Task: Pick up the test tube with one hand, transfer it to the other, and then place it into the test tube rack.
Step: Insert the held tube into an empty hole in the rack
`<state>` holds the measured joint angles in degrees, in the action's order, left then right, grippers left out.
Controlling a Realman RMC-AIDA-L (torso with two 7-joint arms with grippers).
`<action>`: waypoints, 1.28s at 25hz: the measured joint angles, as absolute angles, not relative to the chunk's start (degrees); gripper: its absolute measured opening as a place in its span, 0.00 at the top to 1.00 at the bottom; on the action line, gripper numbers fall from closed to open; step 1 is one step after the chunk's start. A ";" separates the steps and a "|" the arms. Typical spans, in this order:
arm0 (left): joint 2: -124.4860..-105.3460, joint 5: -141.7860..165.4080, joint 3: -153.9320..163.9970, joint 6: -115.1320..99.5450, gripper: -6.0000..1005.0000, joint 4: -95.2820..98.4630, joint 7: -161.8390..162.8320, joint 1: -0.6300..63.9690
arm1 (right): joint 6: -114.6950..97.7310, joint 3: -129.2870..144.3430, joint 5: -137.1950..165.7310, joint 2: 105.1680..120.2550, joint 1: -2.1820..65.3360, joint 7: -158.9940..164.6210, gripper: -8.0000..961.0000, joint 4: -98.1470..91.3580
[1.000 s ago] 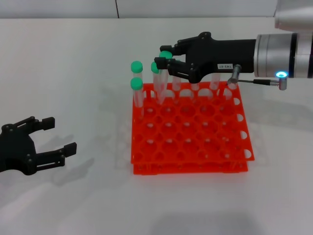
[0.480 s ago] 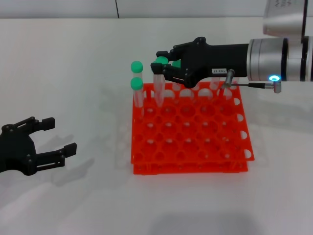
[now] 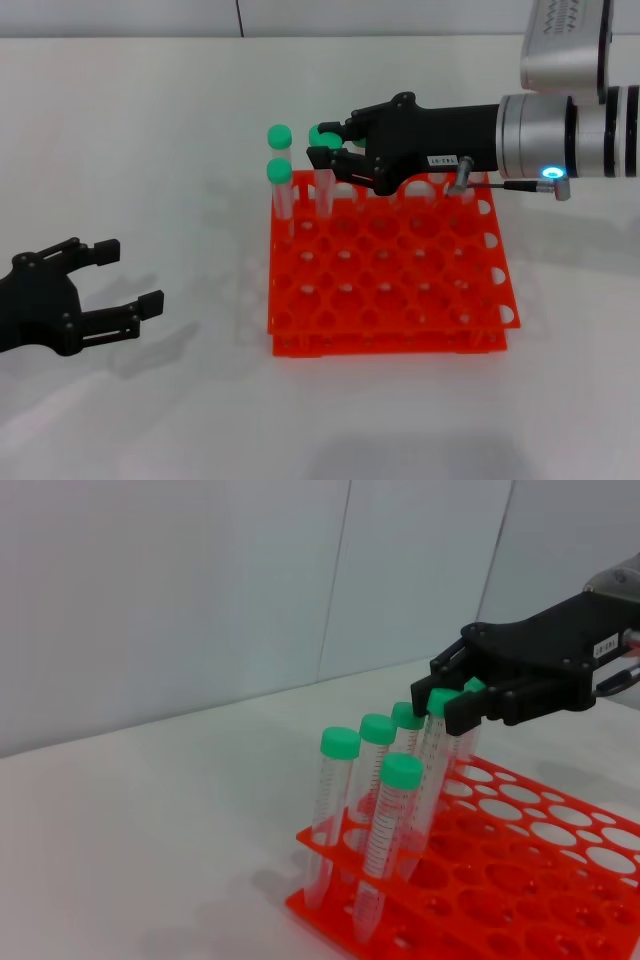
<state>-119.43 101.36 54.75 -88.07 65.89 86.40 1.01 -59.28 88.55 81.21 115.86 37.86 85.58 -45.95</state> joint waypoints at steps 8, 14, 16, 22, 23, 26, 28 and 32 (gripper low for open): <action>-119.43 101.42 54.75 -88.07 0.11 65.65 86.39 1.34 | -59.09 88.68 81.29 115.83 38.22 85.61 0.57 -44.62; -119.43 101.42 54.74 -88.07 0.11 65.25 86.40 1.49 | -59.05 88.69 81.38 115.83 38.86 85.67 0.56 -44.34; -119.40 101.42 54.66 -88.07 0.11 64.86 86.40 1.65 | -59.05 88.72 81.38 115.81 39.14 85.76 0.56 -44.12; -119.32 101.42 54.51 -88.07 0.11 64.74 86.40 1.67 | -59.04 89.35 81.39 115.62 40.54 86.16 0.55 -42.29; -119.30 101.42 54.51 -88.07 0.11 64.74 86.40 1.67 | -59.05 89.37 81.39 115.62 40.59 86.15 0.55 -42.19; -119.28 101.42 54.42 -88.07 0.11 64.74 86.39 1.67 | -59.06 89.36 81.39 115.63 40.21 85.97 0.55 -42.62; -119.27 101.42 54.40 -88.07 0.11 64.75 86.39 1.67 | -59.07 89.23 81.38 115.63 40.00 85.95 0.55 -42.85; -119.26 101.42 54.40 -88.06 0.11 64.76 86.40 1.87 | -59.07 89.01 81.38 115.63 39.87 85.91 0.54 -42.88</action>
<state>-119.26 101.42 54.40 -88.06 64.76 86.40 1.87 -59.07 89.01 81.38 115.63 39.87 85.91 -42.88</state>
